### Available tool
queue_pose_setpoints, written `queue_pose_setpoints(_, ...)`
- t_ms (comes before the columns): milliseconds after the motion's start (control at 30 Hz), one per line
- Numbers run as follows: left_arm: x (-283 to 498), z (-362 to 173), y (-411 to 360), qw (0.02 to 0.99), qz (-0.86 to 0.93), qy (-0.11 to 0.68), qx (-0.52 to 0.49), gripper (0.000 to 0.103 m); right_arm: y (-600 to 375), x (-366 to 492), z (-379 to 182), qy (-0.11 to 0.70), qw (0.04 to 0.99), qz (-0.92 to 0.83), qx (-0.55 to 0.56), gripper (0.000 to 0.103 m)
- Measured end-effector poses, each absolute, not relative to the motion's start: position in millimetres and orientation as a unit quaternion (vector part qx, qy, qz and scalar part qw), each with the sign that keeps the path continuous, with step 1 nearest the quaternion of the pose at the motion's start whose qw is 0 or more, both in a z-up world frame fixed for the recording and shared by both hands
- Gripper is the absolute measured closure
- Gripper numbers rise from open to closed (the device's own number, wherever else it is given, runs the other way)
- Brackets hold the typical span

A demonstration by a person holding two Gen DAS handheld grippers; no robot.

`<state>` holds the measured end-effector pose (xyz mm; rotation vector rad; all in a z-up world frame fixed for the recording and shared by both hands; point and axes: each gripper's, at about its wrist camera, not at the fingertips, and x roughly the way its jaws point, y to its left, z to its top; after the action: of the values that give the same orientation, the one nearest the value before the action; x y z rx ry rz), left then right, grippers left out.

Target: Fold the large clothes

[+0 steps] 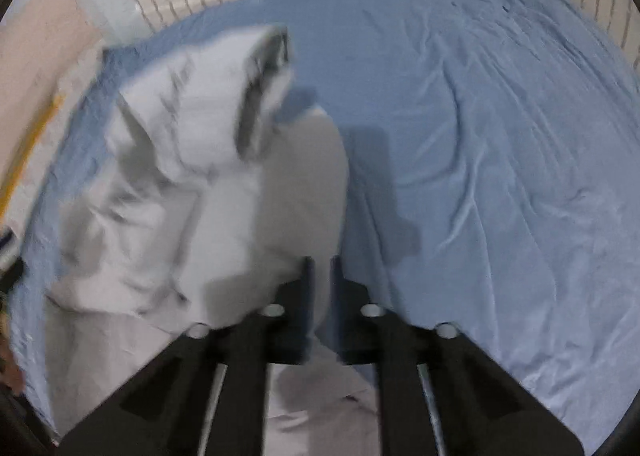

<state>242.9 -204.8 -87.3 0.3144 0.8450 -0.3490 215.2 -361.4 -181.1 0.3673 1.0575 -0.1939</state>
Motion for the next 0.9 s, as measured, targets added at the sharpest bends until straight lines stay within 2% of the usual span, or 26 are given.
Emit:
queue_pose_setpoints(133, 240.0, -94.4, -254.3, 0.877, -0.197, 0.403, 0.17, 0.003, -363.4, 210.3, -188.1, 0.5, 0.845, -0.119, 0.144, 0.096)
queue_pose_setpoints(367, 254.5, -116.6, -321.5, 0.857, -0.231, 0.423, 0.181, 0.005, -372.7, 199.7, -197.2, 0.51, 0.838, -0.116, 0.155, 0.096)
queue_pose_setpoints(400, 261.3, -121.8, -330.3, 0.852, -0.231, 0.431, 0.186, 0.014, -373.6, 199.6, -199.2, 0.513, 0.835, -0.113, 0.162, 0.096)
queue_pose_setpoints(433, 268.3, -127.7, -336.0, 0.846, -0.23, 0.442, 0.192, 0.032, -371.2, 198.3, -199.9, 0.514, 0.834, -0.11, 0.166, 0.096)
queue_pose_setpoints(467, 273.5, -132.3, -336.7, 0.839, -0.235, 0.452, 0.193, 0.043, -370.9, 196.9, -200.9, 0.516, 0.833, -0.107, 0.168, 0.096)
queue_pose_setpoints(500, 281.3, -137.8, -338.1, 0.83, -0.238, 0.468, 0.189, 0.061, -369.1, 196.4, -201.0, 0.516, 0.834, -0.105, 0.166, 0.096)
queue_pose_setpoints(533, 286.4, -139.6, -336.0, 0.829, -0.234, 0.473, 0.184, 0.073, -366.7, 197.0, -200.3, 0.517, 0.834, -0.102, 0.163, 0.096)
queue_pose_setpoints(633, 292.2, -131.8, -307.0, 0.846, -0.208, 0.463, 0.164, 0.086, -363.1, 197.7, -196.4, 0.514, 0.839, -0.1, 0.151, 0.096)
queue_pose_setpoints(767, 278.8, -119.0, -228.4, 0.862, -0.178, 0.463, 0.104, 0.088, -355.0, 195.4, -184.8, 0.495, 0.849, -0.096, 0.155, 0.093)
queue_pose_setpoints(800, 272.7, -119.8, -203.2, 0.862, -0.172, 0.469, 0.088, 0.083, -354.5, 194.3, -184.1, 0.491, 0.851, -0.094, 0.157, 0.093)
queue_pose_setpoints(867, 259.1, -127.6, -159.0, 0.856, -0.162, 0.486, 0.073, 0.063, -350.1, 194.4, -180.6, 0.485, 0.855, -0.089, 0.161, 0.093)
queue_pose_setpoints(900, 252.7, -130.2, -143.8, 0.859, -0.144, 0.484, 0.08, 0.043, -346.9, 195.5, -179.2, 0.483, 0.856, -0.087, 0.161, 0.093)
